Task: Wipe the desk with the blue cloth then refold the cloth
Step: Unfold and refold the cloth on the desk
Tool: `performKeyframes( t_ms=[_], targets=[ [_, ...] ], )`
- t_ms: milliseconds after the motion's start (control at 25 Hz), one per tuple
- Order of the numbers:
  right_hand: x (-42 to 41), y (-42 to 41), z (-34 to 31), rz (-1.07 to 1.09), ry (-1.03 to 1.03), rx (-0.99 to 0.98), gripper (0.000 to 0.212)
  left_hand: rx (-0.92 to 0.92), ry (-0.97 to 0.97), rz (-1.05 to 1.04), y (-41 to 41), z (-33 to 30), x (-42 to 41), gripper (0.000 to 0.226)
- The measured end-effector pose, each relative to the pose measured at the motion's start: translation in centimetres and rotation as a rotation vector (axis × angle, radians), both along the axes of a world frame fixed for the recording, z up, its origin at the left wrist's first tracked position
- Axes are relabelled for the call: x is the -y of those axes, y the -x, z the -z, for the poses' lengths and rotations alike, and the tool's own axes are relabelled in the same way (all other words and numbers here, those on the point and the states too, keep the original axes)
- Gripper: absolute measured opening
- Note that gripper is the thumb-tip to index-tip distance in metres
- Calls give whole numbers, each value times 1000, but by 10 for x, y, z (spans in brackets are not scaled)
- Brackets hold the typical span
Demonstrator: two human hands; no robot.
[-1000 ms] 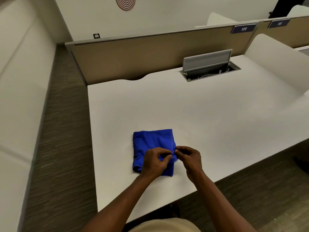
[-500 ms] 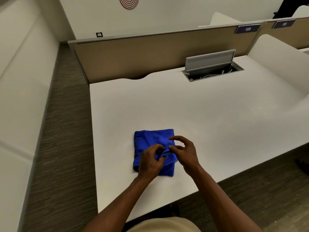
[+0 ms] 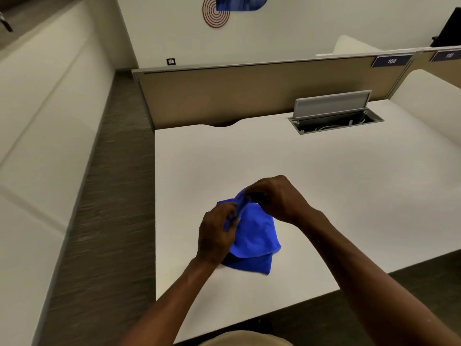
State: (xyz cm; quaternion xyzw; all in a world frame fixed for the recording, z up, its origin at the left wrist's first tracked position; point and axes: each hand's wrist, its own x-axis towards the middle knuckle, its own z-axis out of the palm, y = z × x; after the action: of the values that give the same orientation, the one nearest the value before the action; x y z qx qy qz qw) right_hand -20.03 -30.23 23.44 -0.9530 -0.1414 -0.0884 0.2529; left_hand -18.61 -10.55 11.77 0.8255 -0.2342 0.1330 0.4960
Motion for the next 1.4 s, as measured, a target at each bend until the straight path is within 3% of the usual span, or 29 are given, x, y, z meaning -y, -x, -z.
performKeyframes(
  t_ms=[200, 320, 440, 560, 800, 1040, 1240, 1400],
  targets=[
    [-7, -21, -66, 31, 96, 229, 22, 83, -86, -155, 5, 3, -17, 32],
    [-8, -25, -100, 70, 73, 315, 19, 60, -23, -225, 2, -4, -27, 26],
    [-12, -26, -121, 61, 15, 341, 18, 77, 61, -176, 5, -9, -29, 17],
    [-17, -28, -135, 13, 0, 339, 17, 92, 105, -70, 10, -18, -24, 22],
    [-25, -31, -147, -28, -12, 385, 17, -88, -31, -14, 11, -19, -18, 44],
    [-12, -35, -155, 57, -63, 444, 17, -38, -66, -104, 12, -2, -26, 16],
    [27, -30, -144, 152, -153, 358, 16, -199, -131, -156, -3, 10, -85, 32],
    [55, -19, -119, 193, -370, 150, 17, -486, 28, -44, -15, 3, -132, 4]
  ],
)
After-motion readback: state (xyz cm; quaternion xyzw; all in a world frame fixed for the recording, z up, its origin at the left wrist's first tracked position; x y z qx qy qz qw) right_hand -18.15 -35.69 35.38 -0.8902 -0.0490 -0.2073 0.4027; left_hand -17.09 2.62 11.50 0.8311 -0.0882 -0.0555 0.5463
